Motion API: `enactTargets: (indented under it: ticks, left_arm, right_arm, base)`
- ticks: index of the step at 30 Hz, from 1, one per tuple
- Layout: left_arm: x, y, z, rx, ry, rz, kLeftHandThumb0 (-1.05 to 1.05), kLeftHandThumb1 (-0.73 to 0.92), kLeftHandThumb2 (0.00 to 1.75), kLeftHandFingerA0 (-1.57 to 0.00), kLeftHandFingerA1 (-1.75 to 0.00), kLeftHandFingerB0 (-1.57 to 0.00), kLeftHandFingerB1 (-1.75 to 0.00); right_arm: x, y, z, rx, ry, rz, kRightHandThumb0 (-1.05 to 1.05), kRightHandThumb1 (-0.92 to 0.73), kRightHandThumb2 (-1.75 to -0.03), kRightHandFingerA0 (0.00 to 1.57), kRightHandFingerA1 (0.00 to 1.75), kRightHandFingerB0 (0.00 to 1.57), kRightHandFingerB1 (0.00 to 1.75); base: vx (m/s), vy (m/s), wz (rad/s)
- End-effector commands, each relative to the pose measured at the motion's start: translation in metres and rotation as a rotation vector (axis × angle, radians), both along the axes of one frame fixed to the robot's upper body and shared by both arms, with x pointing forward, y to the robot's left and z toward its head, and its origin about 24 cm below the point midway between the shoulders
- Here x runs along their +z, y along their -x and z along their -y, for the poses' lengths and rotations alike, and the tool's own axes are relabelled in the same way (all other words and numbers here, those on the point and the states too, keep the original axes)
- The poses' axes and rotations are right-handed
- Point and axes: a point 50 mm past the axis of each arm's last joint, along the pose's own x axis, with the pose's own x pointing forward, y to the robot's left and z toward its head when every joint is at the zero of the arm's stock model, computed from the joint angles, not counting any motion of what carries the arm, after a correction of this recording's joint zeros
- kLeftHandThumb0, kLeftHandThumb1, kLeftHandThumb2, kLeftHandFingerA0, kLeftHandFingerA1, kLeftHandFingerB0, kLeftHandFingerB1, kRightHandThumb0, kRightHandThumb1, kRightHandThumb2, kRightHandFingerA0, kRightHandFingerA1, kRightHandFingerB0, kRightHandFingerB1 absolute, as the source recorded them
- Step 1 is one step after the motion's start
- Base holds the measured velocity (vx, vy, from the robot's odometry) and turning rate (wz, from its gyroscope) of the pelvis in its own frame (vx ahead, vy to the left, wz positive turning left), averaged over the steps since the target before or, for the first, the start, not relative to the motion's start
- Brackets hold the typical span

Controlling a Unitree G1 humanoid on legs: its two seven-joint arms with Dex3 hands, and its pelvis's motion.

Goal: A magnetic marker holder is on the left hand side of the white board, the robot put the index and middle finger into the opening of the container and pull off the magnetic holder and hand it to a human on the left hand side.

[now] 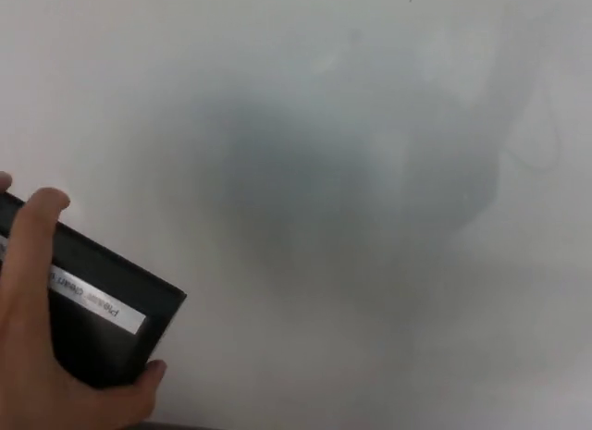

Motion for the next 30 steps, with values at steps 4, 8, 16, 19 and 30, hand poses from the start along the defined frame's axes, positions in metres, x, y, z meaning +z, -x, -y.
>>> enactTargets:
  ticks: [4,8,16,19,30]
  left_arm:
    - [0.019,0.009,-0.008,-0.065,0.053,0.174,-1.02,0.63,0.60,-0.48,-0.35,-0.27,-0.38]
    - [0.015,0.010,-0.009,-0.096,0.060,0.140,-1.02,0.62,0.60,-0.48,-0.36,-0.29,-0.38]
    - [-0.002,0.003,-0.009,-0.094,0.019,0.077,-1.05,0.49,0.93,-0.55,-0.45,-0.33,-0.44]
    - [-0.046,-0.010,-0.017,-0.189,0.012,-0.074,-0.91,0.45,0.82,-0.36,-0.43,-0.26,-0.43]
    - [-0.144,0.009,-0.022,-0.002,-0.435,-0.686,-0.62,0.49,0.78,-0.23,-0.46,-0.16,-0.40]
  right_arm:
    - [0.000,0.002,0.011,-0.010,0.095,0.025,-0.55,-0.74,-0.63,0.91,0.57,0.74,0.50]
    - [0.001,0.001,0.010,-0.009,0.102,0.039,-0.55,-0.73,-0.62,0.92,0.58,0.75,0.51]
    - [0.001,-0.002,0.011,-0.007,0.118,0.042,-0.56,-0.74,-0.63,0.91,0.57,0.75,0.50]
    - [0.002,-0.005,0.012,-0.002,0.129,0.055,-0.53,-0.60,-0.99,0.88,0.74,0.70,0.67]
    - [0.003,-0.006,0.011,0.005,0.139,0.078,-0.56,-0.62,-0.98,0.86,0.72,0.72,0.67]
  base:
    - [0.00,0.000,0.00]
    - [0.00,0.000,0.00]
    - [0.00,0.000,0.00]
    - [0.00,0.000,0.00]
    - [0.00,0.000,0.00]
